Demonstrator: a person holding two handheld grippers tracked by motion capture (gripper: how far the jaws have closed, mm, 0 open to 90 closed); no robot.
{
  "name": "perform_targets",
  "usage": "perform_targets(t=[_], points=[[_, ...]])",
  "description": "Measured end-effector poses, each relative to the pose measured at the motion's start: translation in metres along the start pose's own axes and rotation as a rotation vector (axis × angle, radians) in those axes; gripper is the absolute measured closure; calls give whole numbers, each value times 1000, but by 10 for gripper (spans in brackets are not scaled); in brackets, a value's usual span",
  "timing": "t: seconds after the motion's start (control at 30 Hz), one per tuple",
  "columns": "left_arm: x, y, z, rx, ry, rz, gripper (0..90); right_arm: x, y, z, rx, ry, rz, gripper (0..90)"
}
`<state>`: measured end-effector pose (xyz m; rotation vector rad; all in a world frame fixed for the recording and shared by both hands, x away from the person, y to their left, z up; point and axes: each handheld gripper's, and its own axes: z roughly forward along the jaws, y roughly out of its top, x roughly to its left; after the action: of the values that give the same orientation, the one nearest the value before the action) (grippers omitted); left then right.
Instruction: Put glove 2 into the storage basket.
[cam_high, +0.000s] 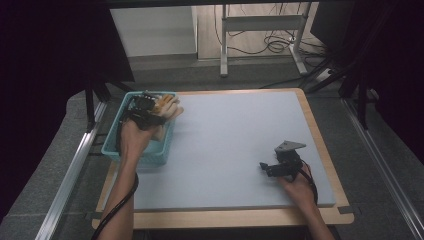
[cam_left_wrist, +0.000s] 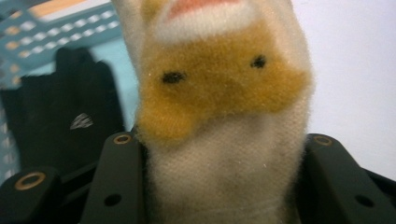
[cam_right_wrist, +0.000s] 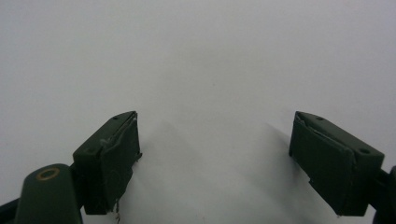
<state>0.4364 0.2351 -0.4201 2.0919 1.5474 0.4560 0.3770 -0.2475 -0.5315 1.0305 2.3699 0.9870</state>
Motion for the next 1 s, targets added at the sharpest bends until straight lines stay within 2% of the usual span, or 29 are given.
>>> perform_targets(t=[0.2, 0.4, 1.0], points=[[24, -9, 6, 18, 28, -54, 520, 0, 0, 0, 1, 0, 0, 159], [34, -13, 17, 40, 34, -72, 518, 0, 0, 0, 0, 0, 0, 159], [27, -5, 68, 145, 29, -63, 508, 0, 0, 0, -1, 1, 1, 159]])
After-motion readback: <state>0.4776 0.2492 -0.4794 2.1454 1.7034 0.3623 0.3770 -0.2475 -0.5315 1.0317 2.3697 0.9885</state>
